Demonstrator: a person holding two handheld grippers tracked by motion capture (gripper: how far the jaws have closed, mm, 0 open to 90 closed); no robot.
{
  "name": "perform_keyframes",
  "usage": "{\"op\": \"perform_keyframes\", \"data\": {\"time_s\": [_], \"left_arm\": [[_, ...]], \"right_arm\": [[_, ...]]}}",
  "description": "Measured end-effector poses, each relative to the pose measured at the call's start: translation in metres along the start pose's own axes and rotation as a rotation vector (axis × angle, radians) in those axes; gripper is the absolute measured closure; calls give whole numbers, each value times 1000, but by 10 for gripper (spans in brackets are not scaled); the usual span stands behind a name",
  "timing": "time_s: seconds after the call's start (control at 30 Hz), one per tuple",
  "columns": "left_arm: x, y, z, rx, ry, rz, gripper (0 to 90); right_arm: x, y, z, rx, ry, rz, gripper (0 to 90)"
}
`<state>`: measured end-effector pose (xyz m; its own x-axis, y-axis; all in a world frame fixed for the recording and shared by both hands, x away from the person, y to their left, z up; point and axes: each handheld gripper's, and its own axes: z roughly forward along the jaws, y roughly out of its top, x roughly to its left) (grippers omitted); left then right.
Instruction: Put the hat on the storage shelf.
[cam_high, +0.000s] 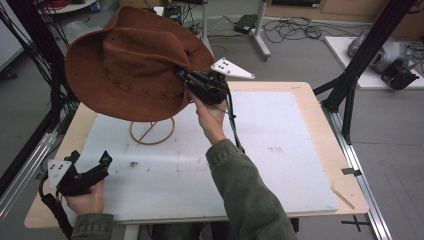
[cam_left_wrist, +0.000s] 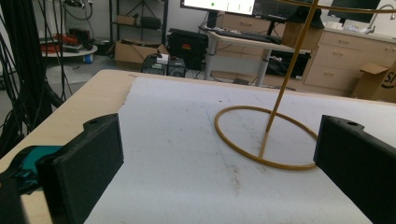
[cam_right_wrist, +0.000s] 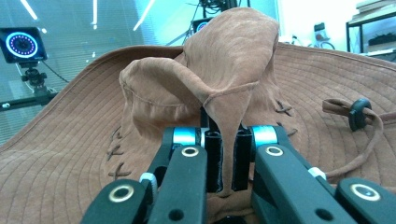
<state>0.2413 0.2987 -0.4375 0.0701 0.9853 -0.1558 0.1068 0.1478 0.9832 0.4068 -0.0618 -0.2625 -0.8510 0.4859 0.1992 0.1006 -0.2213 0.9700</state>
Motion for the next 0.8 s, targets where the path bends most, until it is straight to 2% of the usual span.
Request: {"op": "perform_keyframes", "data": {"time_s": [0.23, 0.37, 0.5, 0.63, 0.8], "left_arm": [[5, 0, -2, -7, 8, -21, 18], [7, 0, -4, -7, 12, -29, 18], [9, 0, -6, -6, 18, -34, 18], [10, 0, -5, -3, 12, -46, 18], [11, 0, -7, -6, 16, -51, 19]], "right_arm": [[4, -1, 27, 8, 16, -13, 880], [3, -2, 33, 6, 11, -9, 881], [0, -8, 37, 32, 0, -17, 881], [2, -21, 40, 53, 6, -21, 881], [-3, -44, 43, 78, -5, 8, 880]]}}
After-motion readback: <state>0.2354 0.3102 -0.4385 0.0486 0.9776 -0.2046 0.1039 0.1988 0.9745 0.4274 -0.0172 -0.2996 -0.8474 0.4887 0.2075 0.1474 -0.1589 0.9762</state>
